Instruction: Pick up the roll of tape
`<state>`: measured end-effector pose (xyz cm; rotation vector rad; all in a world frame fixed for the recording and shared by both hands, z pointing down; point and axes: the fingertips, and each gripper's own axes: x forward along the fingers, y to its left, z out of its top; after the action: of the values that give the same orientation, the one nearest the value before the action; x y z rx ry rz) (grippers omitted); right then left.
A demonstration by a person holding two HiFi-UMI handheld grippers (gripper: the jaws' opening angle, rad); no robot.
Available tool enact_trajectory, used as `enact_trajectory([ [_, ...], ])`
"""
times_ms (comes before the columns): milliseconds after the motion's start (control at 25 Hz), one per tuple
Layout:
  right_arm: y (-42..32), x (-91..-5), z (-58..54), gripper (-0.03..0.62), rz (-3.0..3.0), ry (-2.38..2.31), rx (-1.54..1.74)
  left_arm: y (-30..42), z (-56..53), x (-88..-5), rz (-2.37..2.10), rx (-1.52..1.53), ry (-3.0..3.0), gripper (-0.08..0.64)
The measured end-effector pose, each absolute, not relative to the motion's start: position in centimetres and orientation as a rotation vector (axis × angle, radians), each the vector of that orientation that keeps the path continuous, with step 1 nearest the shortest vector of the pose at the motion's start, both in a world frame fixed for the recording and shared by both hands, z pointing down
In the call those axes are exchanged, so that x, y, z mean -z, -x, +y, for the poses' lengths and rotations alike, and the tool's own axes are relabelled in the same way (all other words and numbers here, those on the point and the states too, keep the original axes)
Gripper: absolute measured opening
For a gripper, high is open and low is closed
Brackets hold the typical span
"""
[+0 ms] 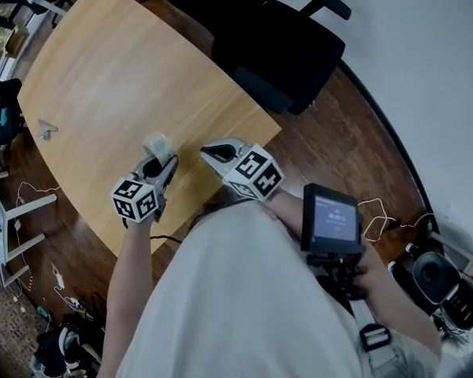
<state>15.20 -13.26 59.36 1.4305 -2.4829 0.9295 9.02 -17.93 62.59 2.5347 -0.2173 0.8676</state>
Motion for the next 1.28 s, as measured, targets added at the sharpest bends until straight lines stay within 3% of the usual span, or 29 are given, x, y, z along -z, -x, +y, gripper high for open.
enact_trajectory([
  [520, -10.2, -54.9, -14.3, 0.006, -2.603, -1.230, -0.688, -2.6, -16.3, -55.6, -0.501, -0.422, -2.631, 0.101],
  [1280, 3.2, -51.2, -13.3, 0.006, -2.758, -0.983, -0.648, 13.1, -12.2, -52.8, -0.805, -0.191, -2.579, 0.101],
])
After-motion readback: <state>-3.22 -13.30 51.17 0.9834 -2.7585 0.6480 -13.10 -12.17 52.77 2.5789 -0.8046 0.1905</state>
